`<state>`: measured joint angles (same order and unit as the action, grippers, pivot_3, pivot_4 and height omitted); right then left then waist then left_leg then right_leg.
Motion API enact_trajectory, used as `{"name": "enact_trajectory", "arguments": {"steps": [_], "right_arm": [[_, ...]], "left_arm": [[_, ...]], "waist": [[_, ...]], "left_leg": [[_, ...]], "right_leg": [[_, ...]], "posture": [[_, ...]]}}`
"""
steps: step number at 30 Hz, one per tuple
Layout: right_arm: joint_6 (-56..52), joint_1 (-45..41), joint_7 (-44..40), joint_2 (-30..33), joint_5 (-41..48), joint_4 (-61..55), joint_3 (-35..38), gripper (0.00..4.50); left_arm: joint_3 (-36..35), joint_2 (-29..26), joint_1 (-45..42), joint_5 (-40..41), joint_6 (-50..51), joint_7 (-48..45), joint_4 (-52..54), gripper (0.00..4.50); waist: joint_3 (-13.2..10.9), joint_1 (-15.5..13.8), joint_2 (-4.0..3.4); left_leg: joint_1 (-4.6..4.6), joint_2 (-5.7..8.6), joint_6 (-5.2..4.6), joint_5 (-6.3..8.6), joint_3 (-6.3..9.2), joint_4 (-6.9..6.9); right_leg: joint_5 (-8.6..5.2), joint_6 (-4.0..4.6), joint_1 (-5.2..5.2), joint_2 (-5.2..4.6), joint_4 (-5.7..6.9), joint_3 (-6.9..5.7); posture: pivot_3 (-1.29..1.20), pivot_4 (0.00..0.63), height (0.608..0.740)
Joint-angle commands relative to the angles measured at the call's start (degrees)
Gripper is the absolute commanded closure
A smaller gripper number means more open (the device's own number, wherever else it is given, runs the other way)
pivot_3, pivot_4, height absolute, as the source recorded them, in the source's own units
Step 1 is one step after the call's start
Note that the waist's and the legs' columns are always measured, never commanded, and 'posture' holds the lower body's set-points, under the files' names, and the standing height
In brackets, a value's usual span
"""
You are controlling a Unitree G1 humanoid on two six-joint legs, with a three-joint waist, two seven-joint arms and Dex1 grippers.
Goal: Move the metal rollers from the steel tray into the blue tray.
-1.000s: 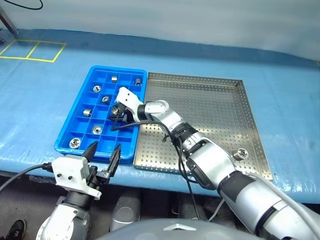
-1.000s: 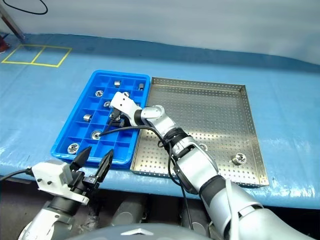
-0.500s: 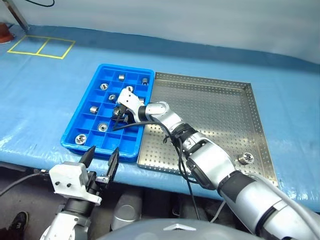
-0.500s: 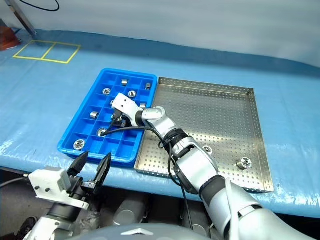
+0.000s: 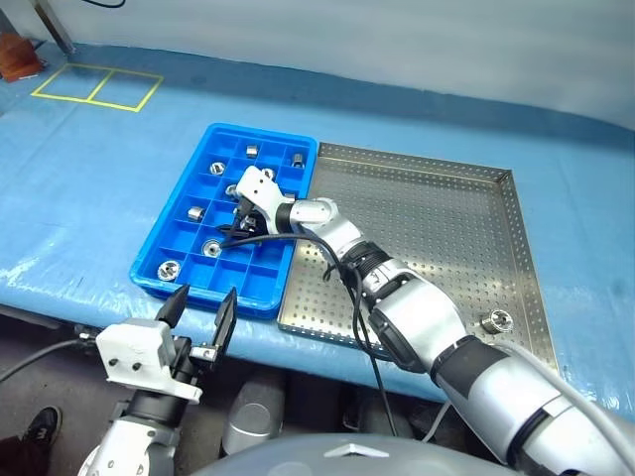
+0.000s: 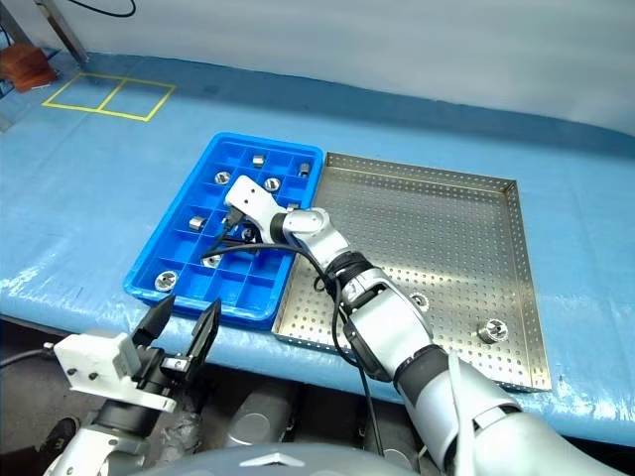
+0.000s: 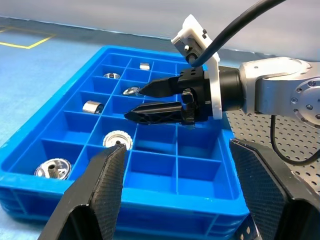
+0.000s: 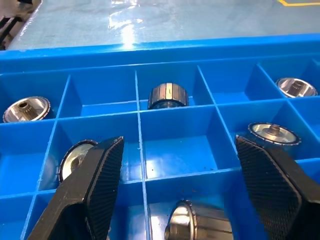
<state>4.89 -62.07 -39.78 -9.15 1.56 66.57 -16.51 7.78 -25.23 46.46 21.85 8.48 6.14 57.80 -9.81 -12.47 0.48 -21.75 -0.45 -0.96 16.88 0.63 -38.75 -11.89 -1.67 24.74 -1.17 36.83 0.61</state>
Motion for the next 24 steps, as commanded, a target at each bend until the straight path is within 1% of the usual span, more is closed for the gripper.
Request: {"name": "enact_trajectory", "arguments": {"steps": [1, 5, 7, 9, 11, 12, 13, 14, 16, 17, 19, 21, 24], "right_arm": [[1.2, -3.3, -1.5, -9.5, 2.9, -7.7, 2.2, 0.76], [-3.6, 1.6, -1.0, -3.5, 4.9, -25.0, 2.4, 0.76], [-8.2, 6.4, -0.1, 2.2, 4.3, -37.0, 2.4, 0.76], [-15.2, 13.0, 1.6, 9.5, 3.0, -50.9, 4.5, 0.76], [-21.2, 18.8, 3.8, 15.7, 0.5, -61.1, 6.2, 0.76], [-23.3, 20.4, 4.8, 17.4, -0.1, -64.0, 6.3, 0.76], [-25.6, 22.4, 5.6, 19.6, -1.0, -67.1, 6.5, 0.76], [-28.5, 25.2, 6.3, 22.6, -2.2, -70.6, 6.9, 0.76], [-34.3, 30.7, 7.2, 27.1, -3.4, -76.5, 8.2, 0.76], [-36.7, 33.3, 7.7, 28.8, -3.8, -78.8, 8.6, 0.76], [-40.7, 38.3, 8.4, 31.3, -4.5, -83.3, 9.1, 0.76], [-43.6, 41.5, 9.0, 32.3, -4.2, -86.7, 9.1, 0.76], [-48.6, 47.2, 9.3, 31.1, -1.2, -94.4, 9.4, 0.76]], "left_arm": [[-1.3, -1.1, -2.6, 2.7, 2.3, -1.1, 2.2, 0.89], [-3.1, -2.0, -9.6, 5.9, 7.9, -2.9, 2.2, 0.89], [-5.1, -2.7, -14.0, 8.3, 10.2, -4.5, 1.3, 0.89], [-6.8, -3.6, -19.7, 10.8, 12.6, -7.0, -1.1, 0.89], [-8.0, -4.1, -24.6, 12.4, 14.8, -8.8, -4.0, 0.89], [-8.5, -4.1, -26.0, 12.9, 15.6, -9.4, -4.9, 0.89], [-8.8, -4.2, -27.9, 13.2, 16.8, -9.8, -6.1, 0.89], [-8.7, -4.4, -30.6, 12.9, 18.5, -9.8, -7.8, 0.89], [-8.6, -4.6, -35.6, 12.3, 21.3, -10.1, -11.3, 0.89], [-8.4, -4.7, -37.8, 12.1, 22.2, -10.8, -12.7, 0.89], [-7.7, -4.8, -41.5, 11.9, 23.4, -12.8, -14.6, 0.89], [-7.5, -4.6, -43.9, 12.0, 24.1, -14.5, -15.8, 0.89], [-5.0, -3.6, -48.2, 11.5, 25.1, -16.9, -18.0, 0.89]], "waist": [[0.0, 0.4, -0.02], [-0.1, 1.4, -0.06], [0.0, 2.1, -0.01], [0.0, 2.6, -0.01], [0.1, 3.4, -0.08], [0.1, 3.9, -0.08], [0.1, 5.0, -0.08], [0.1, 6.1, -0.08], [0.1, 8.6, -0.09], [0.1, 9.9, -0.08], [0.1, 12.3, -0.09], [0.1, 14.6, -0.09], [0.1, 16.7, -0.09]], "left_leg": [[0.0, 0.0, 0.0, 0.0, 0.01, 0.0], [-0.07, -0.01, 0.04, -0.02, 0.1, -0.01], [-0.04, 0.02, 0.06, -0.02, 0.22, -0.02], [-0.02, 0.08, 0.07, -0.02, 0.49, -0.03], [-0.06, 0.17, 0.09, -0.04, 0.78, -0.19], [-0.07, 0.21, 0.04, -0.01, 0.8, -0.32], [-0.13, 0.32, 0.04, -0.04, 0.79, -0.38], [-0.15, 0.61, 0.17, -0.12, 0.78, -0.44], [-0.13, 0.66, 0.19, -0.15, 0.71, -0.4], [-0.11, 0.63, 0.2, -0.15, 0.72, -0.39], [0.0, 0.52, 0.2, -0.15, 0.58, -0.28], [0.03, 0.39, 0.09, -0.07, 0.47, -0.23], [0.03, 0.07, -0.06, 0.02, 0.28, -0.21]], "right_leg": [[0.0, 0.0, 0.0, 0.0, 0.01, -0.01], [0.02, -0.02, 0.01, 0.02, 0.01, -0.08], [0.03, -0.03, -0.06, 0.0, 0.02, -0.14], [0.1, -0.08, -0.19, -0.16, 0.01, -0.32], [0.07, -0.08, -0.2, -0.35, -0.05, -0.6], [0.0, 0.02, -0.33, -0.39, -0.05, -0.57], [0.02, 0.01, -0.57, -0.45, -0.06, -0.53], [0.06, -0.05, -0.52, -0.48, -0.04, -0.39], [0.11, -0.12, -0.42, -0.49, 0.02, -0.19], [0.23, -0.32, -0.42, -0.45, 0.03, -0.2], [0.22, -0.3, -0.4, -0.4, 0.09, -0.09], [0.22, -0.27, -0.33, -0.32, 0.12, -0.01], [0.24, -0.24, -0.2, -0.25, 0.19, 0.12]], "posture": [[0.43, 0.15, 0.74], [0.33, 0.15, 0.74], [0.28, 0.15, 0.74], [0.19, 0.15, 0.74], [0.12, 0.15, 0.74], [0.11, 0.15, 0.74], [0.07, 0.15, 0.74], [0.03, 0.15, 0.74], [-0.04, 0.15, 0.74], [-0.05, 0.15, 0.74], [-0.1, 0.15, 0.74], [-0.14, 0.15, 0.74], [-0.18, 0.15, 0.74]]}}
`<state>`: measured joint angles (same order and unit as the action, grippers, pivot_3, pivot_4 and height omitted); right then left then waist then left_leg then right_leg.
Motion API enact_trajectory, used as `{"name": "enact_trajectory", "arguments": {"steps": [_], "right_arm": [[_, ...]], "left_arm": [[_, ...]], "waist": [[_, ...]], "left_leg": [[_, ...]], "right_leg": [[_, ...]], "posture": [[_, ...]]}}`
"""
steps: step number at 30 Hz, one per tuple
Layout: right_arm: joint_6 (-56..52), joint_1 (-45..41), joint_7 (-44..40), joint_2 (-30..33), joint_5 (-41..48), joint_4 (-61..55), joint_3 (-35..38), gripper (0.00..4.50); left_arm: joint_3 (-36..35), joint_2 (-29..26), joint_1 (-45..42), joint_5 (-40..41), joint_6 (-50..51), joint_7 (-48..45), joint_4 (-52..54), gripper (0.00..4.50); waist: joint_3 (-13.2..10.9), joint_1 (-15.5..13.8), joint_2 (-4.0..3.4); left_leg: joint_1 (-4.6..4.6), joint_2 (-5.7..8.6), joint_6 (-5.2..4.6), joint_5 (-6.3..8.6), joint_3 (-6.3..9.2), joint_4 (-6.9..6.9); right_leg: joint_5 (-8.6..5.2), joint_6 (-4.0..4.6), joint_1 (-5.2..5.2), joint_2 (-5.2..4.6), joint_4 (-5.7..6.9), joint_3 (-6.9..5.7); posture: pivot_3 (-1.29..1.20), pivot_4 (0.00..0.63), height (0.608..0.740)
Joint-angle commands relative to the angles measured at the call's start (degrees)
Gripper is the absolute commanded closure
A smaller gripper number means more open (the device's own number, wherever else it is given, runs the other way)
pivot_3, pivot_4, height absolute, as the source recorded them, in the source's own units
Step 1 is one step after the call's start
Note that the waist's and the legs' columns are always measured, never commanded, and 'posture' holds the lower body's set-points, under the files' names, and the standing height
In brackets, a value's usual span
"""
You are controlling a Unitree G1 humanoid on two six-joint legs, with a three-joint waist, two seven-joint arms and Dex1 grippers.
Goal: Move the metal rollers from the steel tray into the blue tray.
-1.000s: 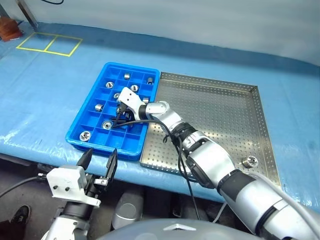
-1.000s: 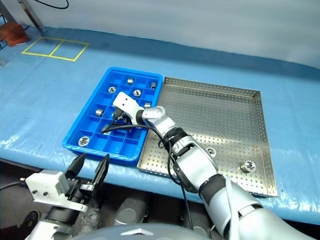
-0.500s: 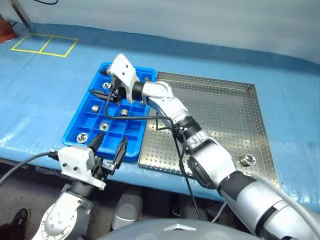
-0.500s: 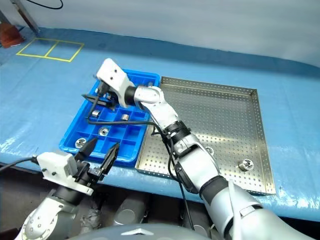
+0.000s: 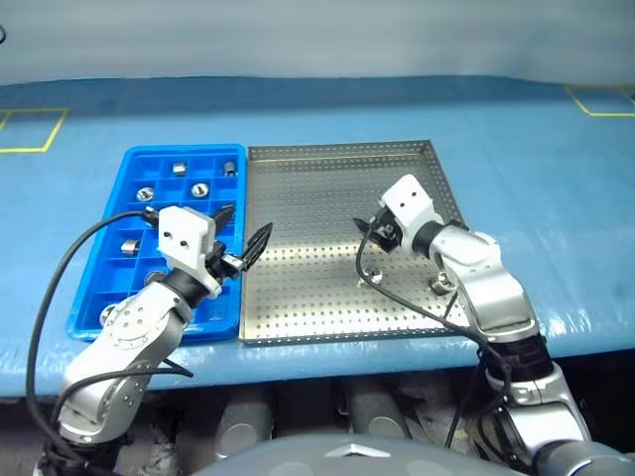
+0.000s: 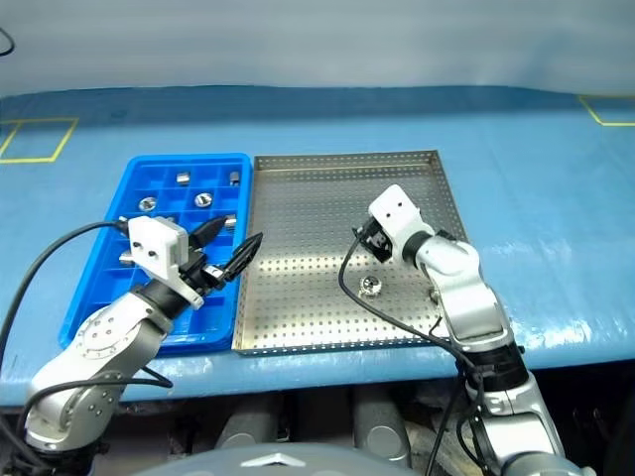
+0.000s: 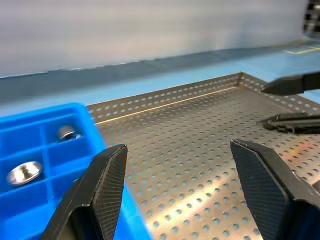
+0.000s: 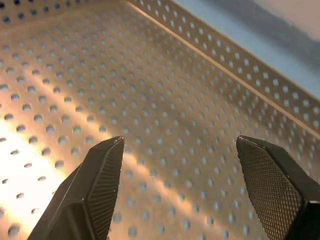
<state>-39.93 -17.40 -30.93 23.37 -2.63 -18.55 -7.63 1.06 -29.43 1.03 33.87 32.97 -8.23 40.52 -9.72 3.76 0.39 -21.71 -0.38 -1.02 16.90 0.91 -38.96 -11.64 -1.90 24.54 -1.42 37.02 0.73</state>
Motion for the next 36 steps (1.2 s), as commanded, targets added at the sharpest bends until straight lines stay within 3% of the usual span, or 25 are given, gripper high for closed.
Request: {"name": "enact_trajectory", "arguments": {"steps": [1, 9, 25, 28, 32, 36], "right_arm": [[-4.9, 3.6, 0.7, -2.0, 3.6, -10.8, 0.3, 0.76], [-9.6, 8.7, 3.1, -3.9, 5.4, -15.3, -3.2, 0.76], [-10.4, 11.0, 5.5, -1.8, 5.9, -7.7, -4.2, 0.76], [-10.2, 10.7, 6.1, -2.1, 5.9, -7.1, -3.8, 1.38], [-10.0, 9.4, 6.7, -2.3, 6.1, -7.7, -3.7, 2.65], [-9.4, 7.6, 7.6, -3.0, 6.2, -8.4, -3.4, 2.65]], "left_arm": [[2.3, 0.9, -3.6, -0.7, 0.8, -3.1, -1.2, 0.89], [3.9, 3.8, -5.9, -2.7, 0.9, -4.9, -3.0, 0.89], [3.1, 6.3, -4.4, -5.1, 1.4, -5.4, -1.7, 0.89], [2.7, 6.4, -4.0, -5.3, 1.5, -5.3, -1.5, 0.89], [1.9, 6.4, -3.6, -5.3, 1.6, -5.3, -1.3, 0.89], [1.1, 6.4, -3.3, -5.3, 1.7, -5.2, -1.0, 0.89]], "waist": [[0.0, 0.9, 0.0], [0.0, 2.3, 0.04], [0.0, 2.0, 0.06], [0.0, 1.7, 0.08], [0.0, 1.5, 0.08], [0.0, 1.4, 0.08]], "left_leg": [[0.01, -0.02, -0.01, 0.01, 0.0, -0.02], [0.04, 0.05, -0.1, 0.02, -0.18, -0.26], [0.04, 0.06, -0.15, 0.04, -0.31, -0.26], [0.04, 0.06, -0.17, 0.05, -0.35, -0.27], [0.05, 0.07, -0.18, 0.05, -0.37, -0.28], [0.05, 0.06, -0.18, 0.05, -0.37, -0.28]], "right_leg": [[0.01, 0.0, -0.01, 0.02, 0.01, 0.03], [0.24, -0.39, -0.08, 0.04, -0.03, 0.35], [0.27, -0.43, -0.03, 0.04, -0.05, 0.5], [0.29, -0.45, -0.03, 0.04, -0.05, 0.53], [0.3, -0.48, -0.03, 0.04, -0.05, 0.55], [0.31, -0.48, -0.03, 0.04, -0.05, 0.55]], "posture": [[-0.18, 0.15, 0.74], [-0.19, 0.15, 0.74], [-0.15, 0.15, 0.74], [-0.15, 0.15, 0.74], [-0.14, 0.15, 0.74], [-0.14, 0.15, 0.74]]}}
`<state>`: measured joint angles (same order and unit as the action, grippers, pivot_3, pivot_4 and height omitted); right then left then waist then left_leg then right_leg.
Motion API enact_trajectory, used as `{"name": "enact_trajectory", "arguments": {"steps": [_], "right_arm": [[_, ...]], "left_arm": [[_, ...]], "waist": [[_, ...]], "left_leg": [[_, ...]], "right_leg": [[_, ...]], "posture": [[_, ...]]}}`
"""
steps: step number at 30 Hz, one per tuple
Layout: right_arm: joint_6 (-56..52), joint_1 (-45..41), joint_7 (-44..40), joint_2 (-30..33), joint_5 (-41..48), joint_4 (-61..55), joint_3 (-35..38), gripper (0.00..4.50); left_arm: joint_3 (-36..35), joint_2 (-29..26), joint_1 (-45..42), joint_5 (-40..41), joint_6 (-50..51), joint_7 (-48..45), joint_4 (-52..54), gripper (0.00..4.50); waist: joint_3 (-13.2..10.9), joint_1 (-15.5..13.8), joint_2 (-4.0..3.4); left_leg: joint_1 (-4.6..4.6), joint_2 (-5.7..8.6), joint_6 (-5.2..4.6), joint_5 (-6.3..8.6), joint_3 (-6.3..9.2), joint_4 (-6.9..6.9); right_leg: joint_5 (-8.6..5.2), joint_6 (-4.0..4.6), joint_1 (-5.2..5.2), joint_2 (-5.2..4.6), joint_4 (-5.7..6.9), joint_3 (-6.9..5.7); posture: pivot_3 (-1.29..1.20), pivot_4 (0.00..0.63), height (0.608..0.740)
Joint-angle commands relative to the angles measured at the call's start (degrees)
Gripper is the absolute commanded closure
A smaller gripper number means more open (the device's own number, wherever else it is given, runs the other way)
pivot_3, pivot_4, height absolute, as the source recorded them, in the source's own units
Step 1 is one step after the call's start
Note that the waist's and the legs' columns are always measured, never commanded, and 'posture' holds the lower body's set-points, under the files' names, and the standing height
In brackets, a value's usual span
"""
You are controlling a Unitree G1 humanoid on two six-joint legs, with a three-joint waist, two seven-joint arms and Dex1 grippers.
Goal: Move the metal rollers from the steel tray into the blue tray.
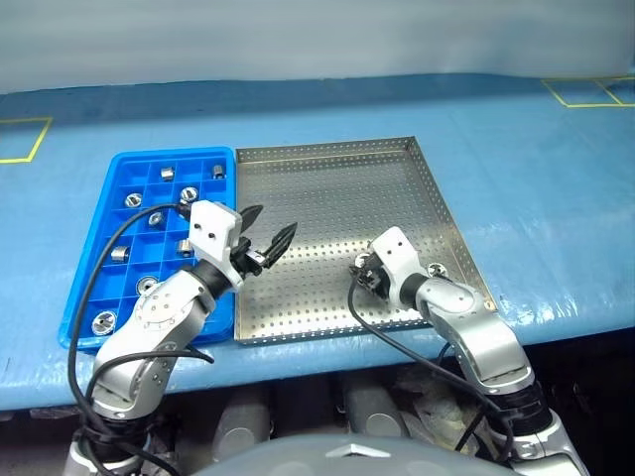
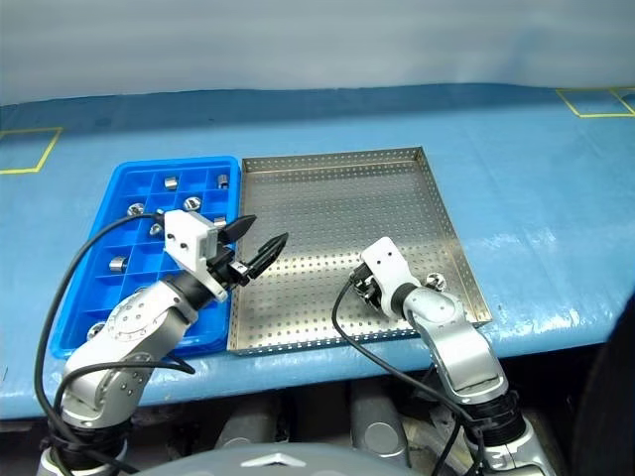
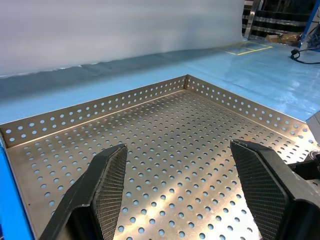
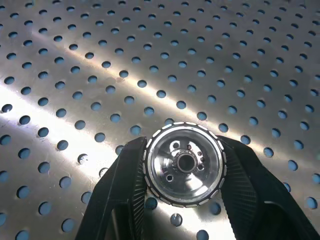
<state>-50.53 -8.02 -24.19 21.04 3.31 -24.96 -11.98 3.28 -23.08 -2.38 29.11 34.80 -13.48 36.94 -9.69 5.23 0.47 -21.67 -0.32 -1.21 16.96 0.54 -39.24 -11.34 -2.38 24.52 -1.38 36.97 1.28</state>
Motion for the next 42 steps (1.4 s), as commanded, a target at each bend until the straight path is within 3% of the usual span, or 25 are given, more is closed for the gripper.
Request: {"name": "enact_trajectory", "arguments": {"steps": [1, 5, 12, 20, 26, 42], "right_arm": [[1.6, -2.6, 1.2, -1.2, 0.5, -2.1, 1.2, 2.65], [4.8, -8.5, 0.6, -4.4, 2.1, -0.9, 0.8, 2.65], [12.0, -21.7, -5.0, -13.7, 5.3, 7.8, -6.4, 2.65], [17.4, -25.1, -10.5, -20.0, 4.9, 17.0, -15.9, 2.65], [19.2, -24.2, -11.4, -21.3, 4.0, 21.5, -18.8, 2.65], [22.4, -25.8, -10.4, -23.3, 1.2, 33.6, -17.0, 2.65]], "left_arm": [[-1.6, 0.3, 0.4, -0.2, -0.4, 0.0, 2.8, 0.89], [-4.9, 0.6, 2.4, 0.5, -1.0, 0.8, 4.6, 0.89], [-18.6, -1.5, 12.7, 0.3, -0.8, 2.5, 10.3, 0.89], [-33.2, -0.7, 23.7, 2.5, -2.1, 2.4, 16.2, 0.89], [-33.7, 1.2, 28.1, 2.2, -2.6, 2.7, 18.0, 0.89], [-30.7, 0.5, 26.0, 1.9, -2.0, 3.4, 17.7, 0.89]], "waist": [[0.0, 0.0, 0.0], [0.0, 0.1, 0.01], [0.0, -0.8, 0.05], [0.2, -4.7, 0.34], [0.3, -6.8, 0.52], [0.3, -7.0, 0.52]], "left_leg": [[0.0, 0.0, 0.0, 0.0, 0.0, 0.0], [0.0, 0.0, -0.01, 0.01, -0.04, 0.0], [0.04, -0.13, 0.02, -0.01, -0.01, 0.07], [0.01, -0.03, -0.03, 0.04, 0.03, 0.09], [0.01, 0.0, 0.08, -0.02, 0.07, 0.08], [0.07, -0.16, 0.38, -0.22, 0.31, 0.11]], "right_leg": [[0.0, 0.0, 0.0, 0.0, 0.0, 0.0], [0.02, -0.02, 0.02, 0.0, 0.0, 0.04], [0.06, 0.13, 0.07, 0.08, 0.02, 0.0], [0.03, 0.19, 0.04, -0.2, -0.09, -0.25], [-0.21, 0.59, -0.01, -0.29, -0.12, -0.39], [-0.07, 0.86, -0.03, 0.04, 0.0, -0.54]], "posture": [[-0.14, 0.15, 0.74], [-0.09, 0.15, 0.74], [0.0, 0.15, 0.74], [0.12, 0.15, 0.74], [0.16, 0.15, 0.74], [0.16, 0.15, 0.74]]}}
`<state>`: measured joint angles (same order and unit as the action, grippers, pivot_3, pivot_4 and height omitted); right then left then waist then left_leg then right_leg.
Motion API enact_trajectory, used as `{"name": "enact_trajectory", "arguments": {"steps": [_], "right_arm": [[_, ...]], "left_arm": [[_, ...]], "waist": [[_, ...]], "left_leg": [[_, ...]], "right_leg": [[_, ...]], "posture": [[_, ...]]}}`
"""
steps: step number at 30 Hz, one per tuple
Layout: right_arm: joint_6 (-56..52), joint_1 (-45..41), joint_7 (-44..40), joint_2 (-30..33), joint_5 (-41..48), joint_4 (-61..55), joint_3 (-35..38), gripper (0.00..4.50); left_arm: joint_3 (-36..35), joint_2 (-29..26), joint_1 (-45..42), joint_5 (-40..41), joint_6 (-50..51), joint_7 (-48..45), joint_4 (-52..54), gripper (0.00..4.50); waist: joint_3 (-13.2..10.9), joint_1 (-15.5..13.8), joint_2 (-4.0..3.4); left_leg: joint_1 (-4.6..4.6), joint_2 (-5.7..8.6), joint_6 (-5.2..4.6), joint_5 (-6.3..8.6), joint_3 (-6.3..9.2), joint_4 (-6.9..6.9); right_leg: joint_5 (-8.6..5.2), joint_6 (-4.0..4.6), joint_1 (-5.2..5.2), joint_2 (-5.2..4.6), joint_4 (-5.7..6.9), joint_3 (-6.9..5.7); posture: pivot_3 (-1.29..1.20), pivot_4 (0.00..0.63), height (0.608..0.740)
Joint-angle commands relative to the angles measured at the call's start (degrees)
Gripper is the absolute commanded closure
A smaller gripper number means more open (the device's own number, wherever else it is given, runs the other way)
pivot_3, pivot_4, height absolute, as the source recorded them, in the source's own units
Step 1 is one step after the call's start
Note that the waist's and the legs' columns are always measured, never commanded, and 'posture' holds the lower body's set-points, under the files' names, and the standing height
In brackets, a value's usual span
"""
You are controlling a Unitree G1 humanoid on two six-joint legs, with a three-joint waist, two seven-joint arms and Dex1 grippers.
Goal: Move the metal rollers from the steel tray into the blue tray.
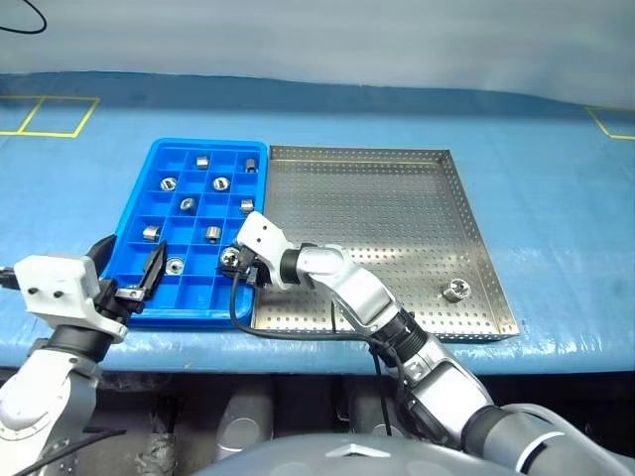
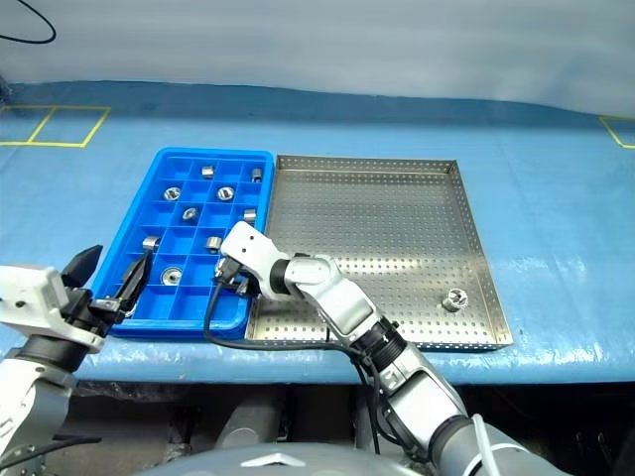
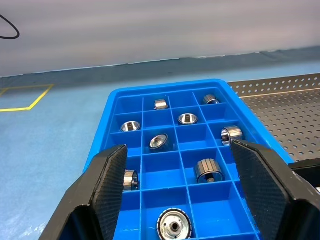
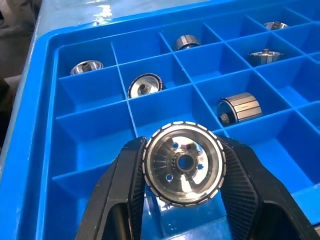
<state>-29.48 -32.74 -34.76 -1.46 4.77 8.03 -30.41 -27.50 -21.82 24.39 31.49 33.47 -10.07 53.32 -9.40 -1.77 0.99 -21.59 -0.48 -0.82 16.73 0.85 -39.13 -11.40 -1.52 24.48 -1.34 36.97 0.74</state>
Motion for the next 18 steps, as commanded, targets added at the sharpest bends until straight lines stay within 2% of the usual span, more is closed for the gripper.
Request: {"name": "enact_trajectory", "arguments": {"steps": [1, 6, 13, 18], "right_arm": [[1.4, -1.1, 0.1, -0.8, -0.3, 0.8, 1.5, 2.65], [3.1, -0.6, -0.1, -0.2, -0.9, -1.2, 1.5, 1.16], [0.6, 1.0, 1.2, 1.2, 0.6, -10.8, 5.6, 1.16], [-5.2, 4.9, 4.9, 10.2, -2.1, -20.6, 12.3, 1.16]], "left_arm": [[0.1, -0.8, -0.8, -0.5, -0.7, -0.1, 1.2, 0.89], [0.6, -0.9, -1.1, -0.5, -0.6, 0.0, 1.0, 0.89], [3.4, -1.6, -3.6, 0.2, 0.3, -0.4, 0.1, 0.89], [11.6, -1.9, -8.6, -0.4, 1.2, -1.5, -2.0, 0.89]], "waist": [[0.0, 0.0, 0.0], [0.0, 0.0, 0.0], [0.0, 0.2, -0.01], [0.0, 0.1, 0.02]], "left_leg": [[0.0, 0.0, 0.0, 0.0, 0.01, 0.0], [0.0, 0.01, -0.01, 0.0, 0.05, 0.01], [-0.03, 0.0, 0.0, 0.0, 0.07, 0.02], [-0.04, 0.09, -0.05, 0.02, 0.12, 0.0]], "right_leg": [[0.0, 0.0, 0.0, 0.0, -0.01, 0.0], [0.0, 0.0, -0.02, -0.02, -0.01, 0.0], [0.0, 0.0, 0.01, -0.01, -0.02, -0.01], [0.01, -0.02, -0.06, -0.08, -0.09, -0.01]], "posture": [[0.15, 0.15, 0.74], [0.14, 0.15, 0.74], [0.1, 0.15, 0.74], [0.04, 0.15, 0.74]]}}
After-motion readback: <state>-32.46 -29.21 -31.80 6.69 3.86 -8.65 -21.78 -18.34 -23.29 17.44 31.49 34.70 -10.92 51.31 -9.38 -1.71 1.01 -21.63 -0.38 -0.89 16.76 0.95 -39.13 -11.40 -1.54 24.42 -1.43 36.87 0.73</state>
